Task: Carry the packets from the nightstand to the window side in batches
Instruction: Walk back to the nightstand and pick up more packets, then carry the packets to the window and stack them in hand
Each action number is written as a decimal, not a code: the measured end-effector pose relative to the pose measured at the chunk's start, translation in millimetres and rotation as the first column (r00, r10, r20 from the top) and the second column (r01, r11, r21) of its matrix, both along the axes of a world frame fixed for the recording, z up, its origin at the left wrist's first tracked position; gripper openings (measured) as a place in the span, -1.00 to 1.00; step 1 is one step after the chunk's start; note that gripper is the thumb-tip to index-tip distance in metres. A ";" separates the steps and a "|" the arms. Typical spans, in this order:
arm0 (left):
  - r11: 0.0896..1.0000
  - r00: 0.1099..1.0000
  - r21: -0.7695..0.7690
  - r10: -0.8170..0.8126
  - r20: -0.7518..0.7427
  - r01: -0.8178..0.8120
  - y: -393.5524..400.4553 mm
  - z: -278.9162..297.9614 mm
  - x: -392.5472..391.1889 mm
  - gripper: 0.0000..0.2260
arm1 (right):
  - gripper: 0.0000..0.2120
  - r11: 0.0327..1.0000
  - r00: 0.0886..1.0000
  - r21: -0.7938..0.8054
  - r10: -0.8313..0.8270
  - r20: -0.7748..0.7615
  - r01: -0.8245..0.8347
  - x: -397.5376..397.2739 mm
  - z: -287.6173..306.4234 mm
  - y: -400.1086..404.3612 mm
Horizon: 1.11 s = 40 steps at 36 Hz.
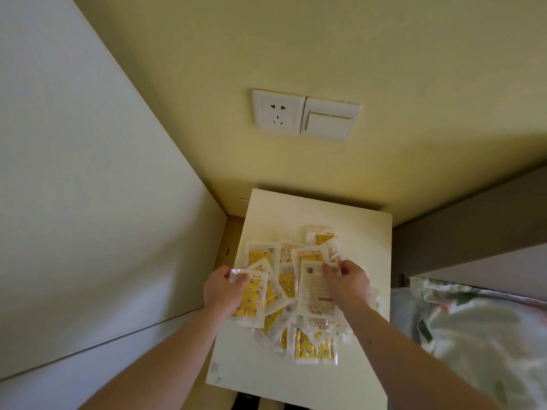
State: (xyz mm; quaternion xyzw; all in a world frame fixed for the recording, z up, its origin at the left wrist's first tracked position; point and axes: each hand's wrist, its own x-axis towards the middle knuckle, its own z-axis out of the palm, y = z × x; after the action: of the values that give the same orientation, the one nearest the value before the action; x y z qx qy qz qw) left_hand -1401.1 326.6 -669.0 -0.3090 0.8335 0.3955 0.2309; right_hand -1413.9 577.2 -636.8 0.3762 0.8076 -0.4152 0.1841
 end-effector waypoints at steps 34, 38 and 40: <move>0.799 0.756 0.005 -0.567 -0.327 0.601 11.9 275.5 138.9 -0.68 | -0.84 0.938 0.905 -0.010 -0.336 -0.263 0.346 277.1 248.5 -6.2; 0.727 0.676 -0.003 -0.641 -0.363 0.687 31.5 298.2 174.8 -0.71 | -0.86 0.902 0.852 -0.074 -0.426 -0.304 0.425 334.7 272.4 -4.3; 0.679 0.623 0.004 -0.671 -0.402 0.734 45.4 311.1 198.9 -0.73 | -0.87 0.883 0.823 -0.102 -0.465 -0.327 0.458 368.5 283.9 -2.4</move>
State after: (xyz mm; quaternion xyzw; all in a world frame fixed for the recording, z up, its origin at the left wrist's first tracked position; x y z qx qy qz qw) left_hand -1202.2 372.0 -357.9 0.1427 0.8787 0.3923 0.2317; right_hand -1045.4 574.8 -352.9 0.4805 0.7079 -0.5140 -0.0615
